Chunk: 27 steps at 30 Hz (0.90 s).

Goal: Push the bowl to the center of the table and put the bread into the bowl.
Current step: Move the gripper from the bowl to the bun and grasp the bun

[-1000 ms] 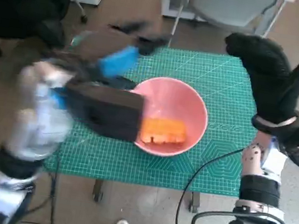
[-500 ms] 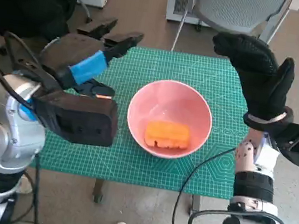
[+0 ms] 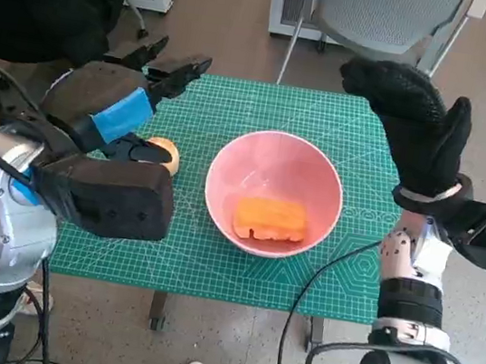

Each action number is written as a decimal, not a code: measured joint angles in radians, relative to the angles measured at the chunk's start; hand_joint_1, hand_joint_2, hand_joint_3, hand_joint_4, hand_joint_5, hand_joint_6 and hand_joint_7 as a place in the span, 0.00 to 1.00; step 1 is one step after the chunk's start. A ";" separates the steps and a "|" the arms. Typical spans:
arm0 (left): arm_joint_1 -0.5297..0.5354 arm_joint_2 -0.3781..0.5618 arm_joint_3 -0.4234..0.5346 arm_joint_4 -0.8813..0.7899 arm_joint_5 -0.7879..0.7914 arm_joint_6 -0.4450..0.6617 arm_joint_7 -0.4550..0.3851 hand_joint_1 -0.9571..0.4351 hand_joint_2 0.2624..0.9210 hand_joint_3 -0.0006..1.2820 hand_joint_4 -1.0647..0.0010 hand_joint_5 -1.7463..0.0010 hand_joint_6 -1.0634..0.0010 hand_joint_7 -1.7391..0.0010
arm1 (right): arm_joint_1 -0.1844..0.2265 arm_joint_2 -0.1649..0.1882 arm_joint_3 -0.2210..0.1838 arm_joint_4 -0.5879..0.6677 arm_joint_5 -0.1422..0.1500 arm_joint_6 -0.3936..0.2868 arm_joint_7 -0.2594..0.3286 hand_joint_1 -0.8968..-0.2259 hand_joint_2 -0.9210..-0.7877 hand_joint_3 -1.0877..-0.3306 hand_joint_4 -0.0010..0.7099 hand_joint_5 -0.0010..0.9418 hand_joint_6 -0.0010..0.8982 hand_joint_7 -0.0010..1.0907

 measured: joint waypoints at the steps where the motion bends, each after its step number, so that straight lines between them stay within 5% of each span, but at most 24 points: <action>1: 0.002 0.001 0.000 0.000 0.001 0.006 -0.001 0.35 0.82 0.00 0.96 1.00 0.79 1.00 | -0.002 -0.001 -0.003 0.002 0.001 0.000 0.003 0.28 0.00 0.31 0.37 0.00 0.36 0.01; 14: 0.008 0.001 -0.005 0.005 0.000 0.082 -0.025 0.55 0.66 0.00 1.00 1.00 0.81 1.00 | -0.012 -0.003 -0.016 0.026 0.001 0.005 0.032 0.28 0.00 0.31 0.37 0.00 0.37 0.01; 20: 0.009 0.001 -0.019 0.015 -0.001 0.110 -0.034 0.61 0.64 0.00 1.00 1.00 0.82 1.00 | -0.012 -0.003 -0.020 0.027 0.001 0.009 0.034 0.28 0.00 0.31 0.37 0.00 0.37 0.01; 21: 0.010 0.001 -0.022 0.016 0.000 0.112 -0.034 0.70 0.65 0.00 1.00 1.00 0.82 1.00 | -0.012 -0.003 -0.020 0.027 0.001 0.009 0.034 0.28 0.00 0.32 0.37 0.00 0.36 0.01; 27: 0.009 -0.008 -0.058 0.079 0.034 0.152 -0.020 0.81 0.66 0.01 0.99 1.00 0.81 1.00 | -0.013 -0.003 -0.021 0.030 0.000 0.009 0.034 0.28 0.00 0.32 0.37 0.00 0.36 0.01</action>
